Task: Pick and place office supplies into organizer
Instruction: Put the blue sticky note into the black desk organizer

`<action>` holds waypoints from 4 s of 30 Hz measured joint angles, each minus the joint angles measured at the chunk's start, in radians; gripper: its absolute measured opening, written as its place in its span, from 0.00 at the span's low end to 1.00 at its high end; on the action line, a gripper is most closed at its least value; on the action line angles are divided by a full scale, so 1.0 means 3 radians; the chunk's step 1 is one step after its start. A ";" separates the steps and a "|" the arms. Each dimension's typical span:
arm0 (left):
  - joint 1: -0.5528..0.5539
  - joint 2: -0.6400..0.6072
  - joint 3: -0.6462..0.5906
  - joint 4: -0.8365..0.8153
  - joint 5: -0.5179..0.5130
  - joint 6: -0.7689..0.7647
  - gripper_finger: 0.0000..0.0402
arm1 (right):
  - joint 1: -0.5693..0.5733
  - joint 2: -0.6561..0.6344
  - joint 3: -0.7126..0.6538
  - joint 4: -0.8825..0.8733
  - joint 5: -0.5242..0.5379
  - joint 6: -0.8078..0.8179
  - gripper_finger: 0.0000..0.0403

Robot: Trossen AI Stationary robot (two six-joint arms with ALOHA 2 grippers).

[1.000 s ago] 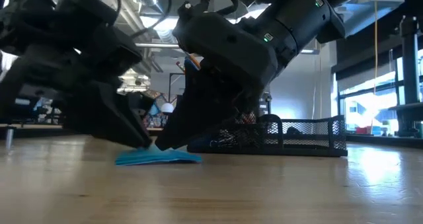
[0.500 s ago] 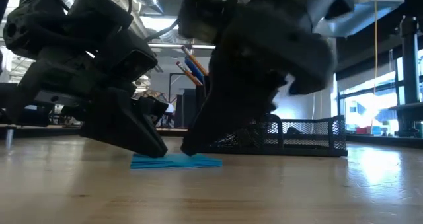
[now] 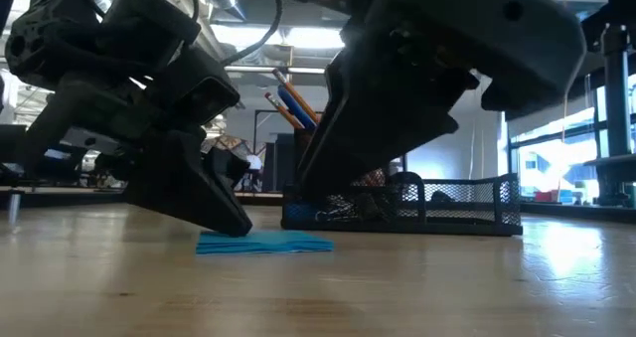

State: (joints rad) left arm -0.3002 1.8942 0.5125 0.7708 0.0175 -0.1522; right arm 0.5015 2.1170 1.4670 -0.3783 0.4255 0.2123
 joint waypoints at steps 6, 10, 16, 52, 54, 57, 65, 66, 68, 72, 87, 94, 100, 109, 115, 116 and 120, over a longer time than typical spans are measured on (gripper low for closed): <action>0.0068 0.0010 -0.0012 0.0098 0.0025 -0.0378 0.05 | 0.0024 0.0135 -0.0001 0.0147 0.0009 -0.0037 0.51; 0.0070 0.0013 0.0038 0.0092 -0.0035 -0.0419 0.05 | 0.0024 0.0263 0.0041 0.0190 0.0023 -0.0153 0.51; 0.0070 0.0013 0.0081 0.0058 -0.0154 -0.0509 0.05 | 0.0025 0.0364 0.0136 0.0264 0.0196 -0.0409 0.51; 0.0078 0.0006 0.0082 0.0052 -0.0216 -0.0585 0.00 | 0.0020 0.0530 0.0155 0.0497 0.0902 -0.0737 0.51; 0.0078 0.0006 0.0084 0.0051 -0.0215 -0.0585 0.01 | 0.0009 0.0519 0.0158 0.0484 0.0738 -0.0732 0.51; 0.0078 0.0006 0.0084 0.0051 -0.0213 -0.0585 0.01 | 0.0011 0.0516 0.0165 0.0407 0.0700 -0.0724 0.51; 0.0077 0.0006 0.0084 0.0051 -0.0116 -0.0675 0.01 | -0.0037 0.0552 0.0173 0.0370 0.0788 -0.0547 0.51; 0.0075 0.0006 0.0084 0.0049 -0.0075 -0.0676 0.01 | -0.0046 0.0563 0.0177 0.0368 0.0791 -0.0549 0.51; 0.0073 0.0006 0.0084 0.0048 -0.0034 -0.0679 0.01 | -0.0060 0.0566 0.0175 0.0368 0.0789 -0.0548 0.51; 0.0068 0.0006 0.0084 0.0047 0.0036 -0.0685 0.00 | -0.0060 0.0574 0.0174 0.0351 0.0881 -0.0551 0.51; 0.0072 0.0006 0.0085 -0.0002 0.0049 -0.0678 0.01 | 0.0040 0.0585 0.0307 -0.0028 0.0933 -0.0622 0.51; 0.0072 0.0004 0.0085 -0.0019 0.0245 -0.0696 0.01 | 0.0035 0.0577 0.0320 -0.0252 0.0935 -0.0562 0.51; 0.0072 0.0004 0.0085 -0.0022 0.0255 -0.0704 0.01 | 0.0037 0.0577 0.0320 -0.0338 0.0986 -0.0562 0.51; 0.0074 0.0006 0.0085 -0.0022 0.0249 -0.0711 0.00 | 0.0011 0.0585 0.0301 0.0094 0.1030 -0.0902 0.51; 0.0074 0.0006 0.0085 -0.0019 0.0241 -0.0721 0.00 | -0.0050 0.0601 0.0301 0.0386 0.1007 -0.0968 0.51; 0.0074 0.0006 0.0085 -0.0020 0.0240 -0.0723 0.00 | -0.0060 0.0601 0.0301 0.0404 0.1006 -0.0977 0.51; 0.0074 0.0006 0.0085 -0.0020 0.0235 -0.0733 0.01 | -0.0084 0.0601 0.0308 0.0329 0.0988 -0.0982 0.51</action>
State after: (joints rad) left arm -0.2779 1.8961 0.5381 0.7649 0.0880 -0.3721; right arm 0.4763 2.2974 1.5593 -0.2796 0.7219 -0.0822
